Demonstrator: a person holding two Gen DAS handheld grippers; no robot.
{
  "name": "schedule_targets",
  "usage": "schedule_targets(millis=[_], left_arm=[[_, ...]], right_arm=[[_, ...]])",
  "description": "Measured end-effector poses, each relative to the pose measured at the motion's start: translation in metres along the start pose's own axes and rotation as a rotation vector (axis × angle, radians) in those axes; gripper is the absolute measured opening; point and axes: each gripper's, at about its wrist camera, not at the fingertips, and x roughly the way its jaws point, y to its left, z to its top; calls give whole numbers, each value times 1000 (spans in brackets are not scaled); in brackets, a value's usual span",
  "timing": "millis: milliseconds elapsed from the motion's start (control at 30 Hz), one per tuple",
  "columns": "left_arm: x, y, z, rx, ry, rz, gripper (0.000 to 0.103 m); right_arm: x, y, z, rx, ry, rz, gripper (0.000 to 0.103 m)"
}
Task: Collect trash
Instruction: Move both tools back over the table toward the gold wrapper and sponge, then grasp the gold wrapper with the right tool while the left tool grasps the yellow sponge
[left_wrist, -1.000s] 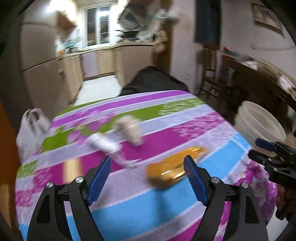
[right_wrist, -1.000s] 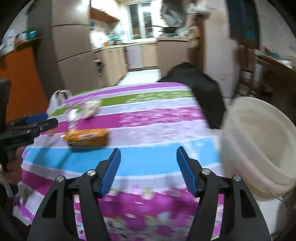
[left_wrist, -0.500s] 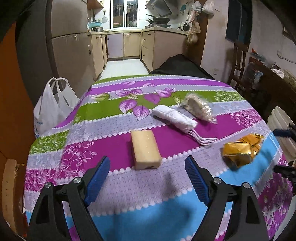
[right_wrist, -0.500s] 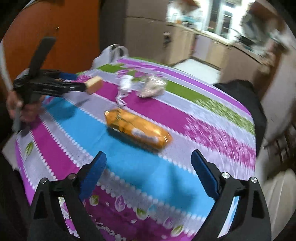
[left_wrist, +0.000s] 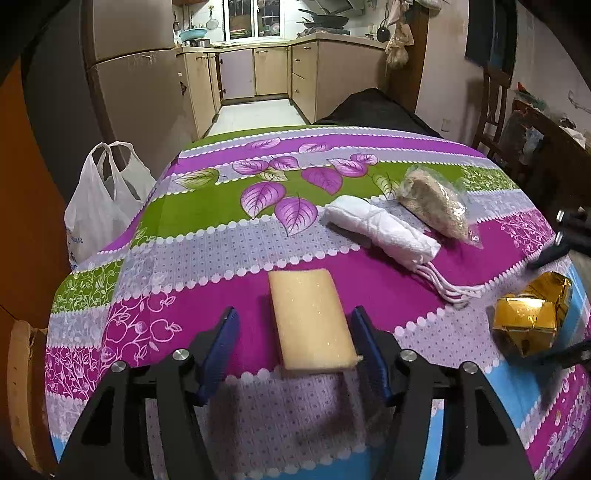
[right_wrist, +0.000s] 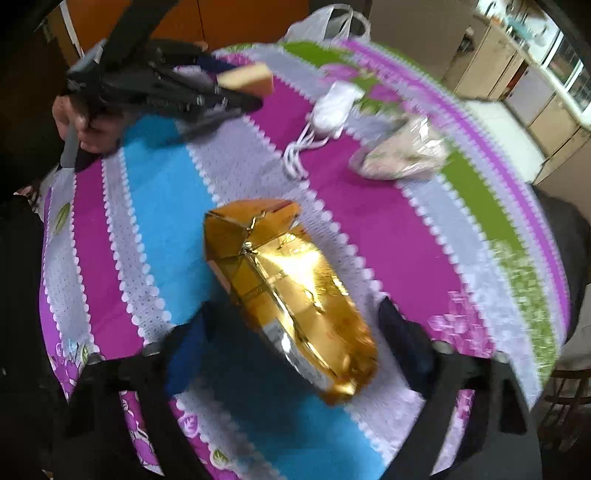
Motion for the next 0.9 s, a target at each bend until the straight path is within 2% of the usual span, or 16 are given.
schedule_targets(millis=[67,133,200,267,433,667,733,900], left_arm=[[0,0,0,2,-4,5,56],[0,0,0,2,-5,5,50],[-1,0,0,7,-3,3,36],[-3,-3,-1,16,-2,18,32],[-11,-7,-7,6,1,62,31],[-41,-24,-13,47,-47,174,31],[-53,-33,-15,74,-69,214,31],[-78,-64,-10,159,-123,229,31]], right_arm=[[-2,-1,0,34,-38,17,65],[-5,0,-1,60,-61,33,45],[-8,5,-5,96,-77,11,36],[-10,16,-12,131,-104,-8,34],[-17,45,-28,274,-158,-53,31],[-32,83,-62,492,-238,-10,30],[-35,87,-70,555,-257,-6,30],[-74,75,-97,678,-316,-27,30]])
